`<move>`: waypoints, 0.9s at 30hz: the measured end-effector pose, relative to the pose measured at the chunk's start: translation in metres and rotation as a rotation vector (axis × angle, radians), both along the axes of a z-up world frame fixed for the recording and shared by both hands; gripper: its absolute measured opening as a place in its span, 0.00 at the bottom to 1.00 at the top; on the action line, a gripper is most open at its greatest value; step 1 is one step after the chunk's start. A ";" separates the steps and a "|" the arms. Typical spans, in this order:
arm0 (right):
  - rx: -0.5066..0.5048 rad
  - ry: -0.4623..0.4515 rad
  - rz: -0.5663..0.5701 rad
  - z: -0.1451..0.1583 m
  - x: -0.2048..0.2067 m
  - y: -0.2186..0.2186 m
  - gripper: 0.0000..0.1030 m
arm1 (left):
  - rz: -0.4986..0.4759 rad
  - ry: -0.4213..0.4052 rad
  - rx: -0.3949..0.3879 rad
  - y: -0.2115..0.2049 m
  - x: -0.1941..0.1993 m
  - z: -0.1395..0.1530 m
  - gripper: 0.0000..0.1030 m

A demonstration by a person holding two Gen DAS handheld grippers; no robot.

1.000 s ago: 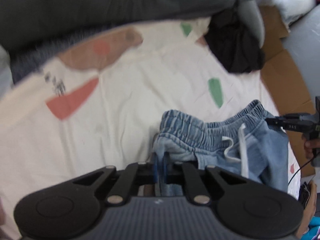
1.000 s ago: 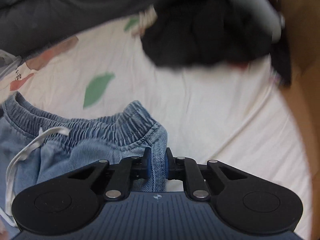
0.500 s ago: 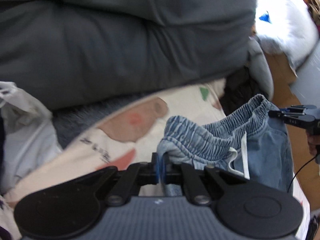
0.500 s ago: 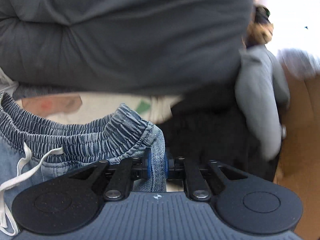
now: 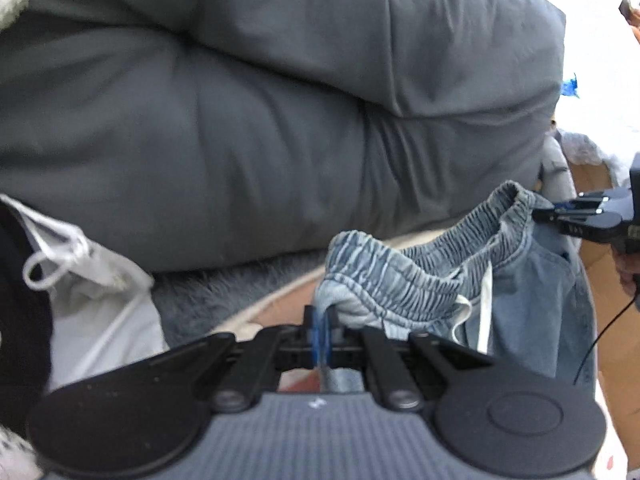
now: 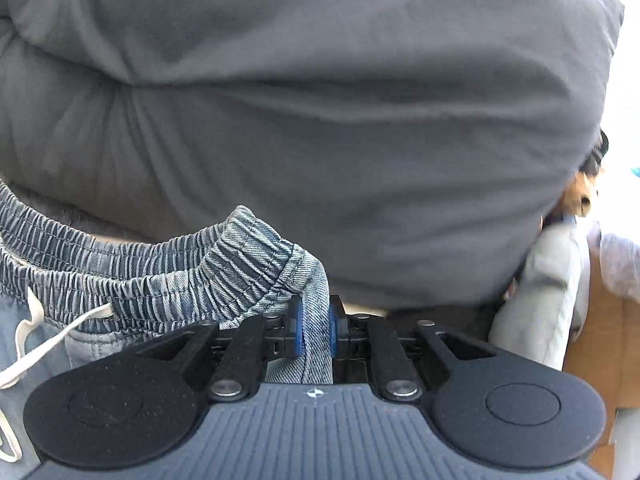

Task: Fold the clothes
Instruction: 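Regrasp the waistband with the right gripper and lift it with both grippers, then lay the jeans flat on the sheet and open both grippers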

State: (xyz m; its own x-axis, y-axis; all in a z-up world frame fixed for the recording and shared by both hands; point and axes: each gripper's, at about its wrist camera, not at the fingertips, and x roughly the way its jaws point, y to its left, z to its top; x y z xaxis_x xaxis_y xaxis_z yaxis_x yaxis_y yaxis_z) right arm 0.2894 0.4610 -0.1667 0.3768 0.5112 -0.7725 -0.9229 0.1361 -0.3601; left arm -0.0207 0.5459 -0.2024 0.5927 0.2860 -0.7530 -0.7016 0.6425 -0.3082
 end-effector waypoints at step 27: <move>-0.015 0.275 -0.160 -0.074 0.038 -0.016 0.50 | 0.084 0.122 -0.082 0.031 0.005 -0.065 0.07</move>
State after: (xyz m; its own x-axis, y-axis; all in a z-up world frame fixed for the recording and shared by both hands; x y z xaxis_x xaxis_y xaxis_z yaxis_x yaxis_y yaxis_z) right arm 0.3275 0.4448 -0.2412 0.2279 0.4503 -0.8633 -0.9532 0.2842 -0.1034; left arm -0.0159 0.5768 -0.2671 0.4723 0.2651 -0.8406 -0.7869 0.5564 -0.2667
